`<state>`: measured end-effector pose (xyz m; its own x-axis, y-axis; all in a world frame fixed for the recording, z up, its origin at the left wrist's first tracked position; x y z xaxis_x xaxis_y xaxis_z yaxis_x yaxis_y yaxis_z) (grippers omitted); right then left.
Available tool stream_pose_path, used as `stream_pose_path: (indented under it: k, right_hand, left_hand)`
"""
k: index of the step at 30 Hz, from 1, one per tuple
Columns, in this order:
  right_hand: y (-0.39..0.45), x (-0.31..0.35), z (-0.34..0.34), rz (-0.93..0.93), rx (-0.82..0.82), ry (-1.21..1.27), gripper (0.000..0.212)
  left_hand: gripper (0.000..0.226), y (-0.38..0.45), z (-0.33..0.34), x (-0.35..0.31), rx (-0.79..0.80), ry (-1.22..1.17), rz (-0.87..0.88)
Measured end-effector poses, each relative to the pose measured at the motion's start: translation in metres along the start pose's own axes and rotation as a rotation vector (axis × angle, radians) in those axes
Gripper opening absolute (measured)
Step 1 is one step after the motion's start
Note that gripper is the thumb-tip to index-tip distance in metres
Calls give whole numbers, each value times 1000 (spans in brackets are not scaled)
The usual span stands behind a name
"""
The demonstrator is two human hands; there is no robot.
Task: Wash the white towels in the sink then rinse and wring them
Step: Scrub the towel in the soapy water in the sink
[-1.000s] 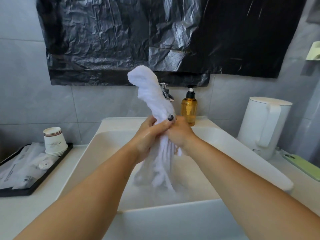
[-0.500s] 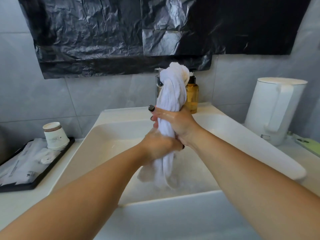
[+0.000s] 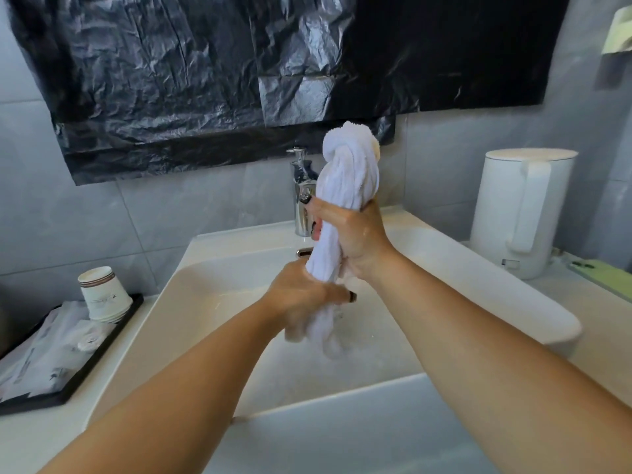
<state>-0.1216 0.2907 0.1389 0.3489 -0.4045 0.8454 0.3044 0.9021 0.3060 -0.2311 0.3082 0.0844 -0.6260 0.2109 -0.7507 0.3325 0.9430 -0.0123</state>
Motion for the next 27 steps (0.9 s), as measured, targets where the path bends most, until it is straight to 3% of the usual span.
stream_pose_path:
  k: [2, 4, 8, 12, 17, 22, 24, 27]
  right_hand:
    - [5, 6, -8, -8, -71, 71, 22]
    - [9, 9, -14, -9, -139, 155, 20]
    - [12, 7, -18, 50, -223, 264, 21]
    - [17, 1, -19, 74, -291, 206, 16]
    - [10, -14, -9, 121, -304, 67, 16]
    - [-8, -32, 16, 99, -306, -17, 21]
    - [-12, -38, 22, -10, -288, -89, 19]
    - [-16, -44, 27, -181, -230, -312, 27]
  left_hand:
    - [46, 2, -6, 10, 55, 2, -73]
    - [51, 5, -15, 14, 67, -149, -126]
    - [33, 7, -31, 16, 152, -510, -152]
    - [38, 5, -41, 5, 226, -801, -30]
    - [33, 0, -46, -10, 132, -1037, 168]
    - [66, 2, -30, -26, -95, -1140, -49]
    - [57, 7, -24, -24, -97, -1183, -124]
    - [23, 13, -23, -13, -188, -1180, -225]
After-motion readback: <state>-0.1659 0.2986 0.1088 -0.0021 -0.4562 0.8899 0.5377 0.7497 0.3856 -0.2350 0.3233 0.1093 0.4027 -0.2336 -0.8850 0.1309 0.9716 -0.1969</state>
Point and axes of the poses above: each hand's wrist, its own y-axis towards the middle knuckle, its own z-axis out of the palm, x = y × z, the point moved 2 cm from there along y, towards the middle knuckle, and after that the axes turned 9 degrees about y, right-handed, at the moved point
